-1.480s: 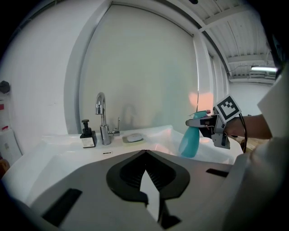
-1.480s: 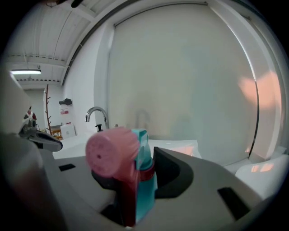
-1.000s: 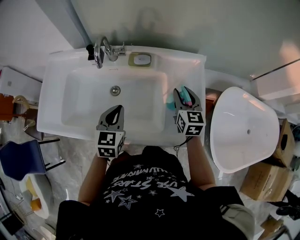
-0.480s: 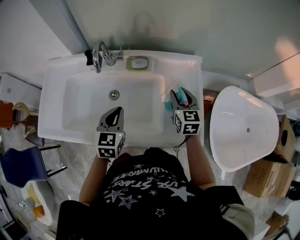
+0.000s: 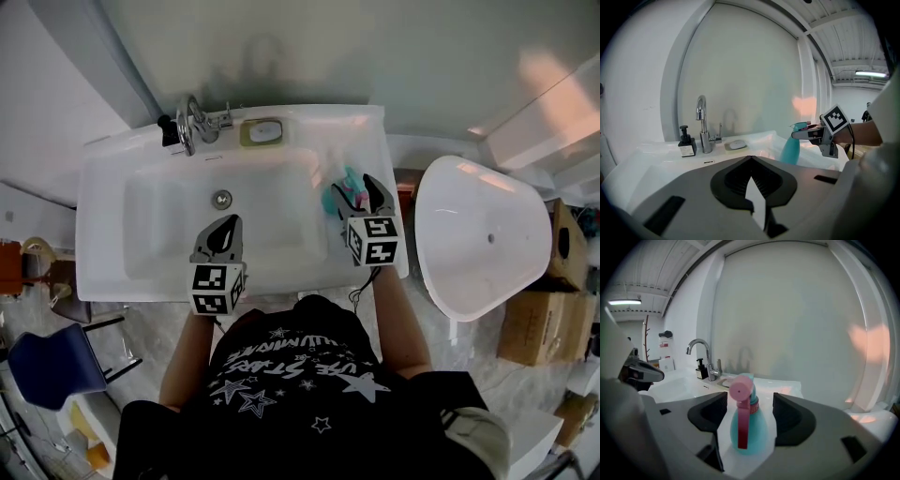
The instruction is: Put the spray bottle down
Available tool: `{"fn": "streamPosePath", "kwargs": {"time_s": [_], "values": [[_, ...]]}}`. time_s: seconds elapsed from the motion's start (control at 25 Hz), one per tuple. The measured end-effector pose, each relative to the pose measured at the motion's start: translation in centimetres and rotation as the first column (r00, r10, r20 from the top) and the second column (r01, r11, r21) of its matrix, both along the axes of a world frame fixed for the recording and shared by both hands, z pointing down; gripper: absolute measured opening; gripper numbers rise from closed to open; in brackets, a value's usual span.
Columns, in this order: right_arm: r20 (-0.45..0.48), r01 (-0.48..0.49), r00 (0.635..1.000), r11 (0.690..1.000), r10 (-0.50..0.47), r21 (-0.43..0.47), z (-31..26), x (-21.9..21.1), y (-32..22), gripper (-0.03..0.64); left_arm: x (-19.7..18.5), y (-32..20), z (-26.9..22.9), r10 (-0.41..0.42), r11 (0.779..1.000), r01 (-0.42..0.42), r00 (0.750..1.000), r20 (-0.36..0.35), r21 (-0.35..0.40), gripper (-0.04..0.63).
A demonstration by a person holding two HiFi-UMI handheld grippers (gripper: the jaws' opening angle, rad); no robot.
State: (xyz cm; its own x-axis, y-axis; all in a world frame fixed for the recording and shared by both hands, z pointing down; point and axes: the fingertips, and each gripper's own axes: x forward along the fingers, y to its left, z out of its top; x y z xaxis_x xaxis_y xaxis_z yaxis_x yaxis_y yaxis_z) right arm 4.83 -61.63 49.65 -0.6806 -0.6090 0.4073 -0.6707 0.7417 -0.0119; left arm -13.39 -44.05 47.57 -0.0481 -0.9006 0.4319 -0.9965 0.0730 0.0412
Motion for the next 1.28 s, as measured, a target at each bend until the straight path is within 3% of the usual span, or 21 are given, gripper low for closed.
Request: {"fn": "streamPosePath", "kwargs": {"time_s": [0.36,0.6,0.76,0.96,1.28], "values": [[0.001,-0.167,0.986,0.985,0.168,0.027,-1.0,3.6,4.9,0.296,0.1,2.2,0.2,0.131,0.991,-0.130,0.991,-0.019,0.023,0.015],[0.048,-0.299,0.954,0.953,0.297,0.051,-2.3,5.9,10.8,0.291,0.6,5.8,0.4,0.241,0.970,-0.239,0.970,-0.023,0.042,0.015],[0.088,-0.388,0.919,0.921,0.384,0.040,-3.0,7.7,15.5,0.210,0.9,8.7,-0.1,0.312,0.947,-0.311,0.950,-0.005,0.075,0.015],[0.092,-0.465,0.883,0.885,0.461,0.028,-3.7,9.3,20.6,0.129,1.9,11.6,0.1,0.405,0.913,-0.405,0.914,0.008,0.060,0.015],[0.116,-0.530,0.842,0.848,0.527,-0.004,-3.6,10.3,25.7,0.020,2.9,14.8,1.4,0.435,0.900,-0.434,0.900,-0.027,0.037,0.015]]}}
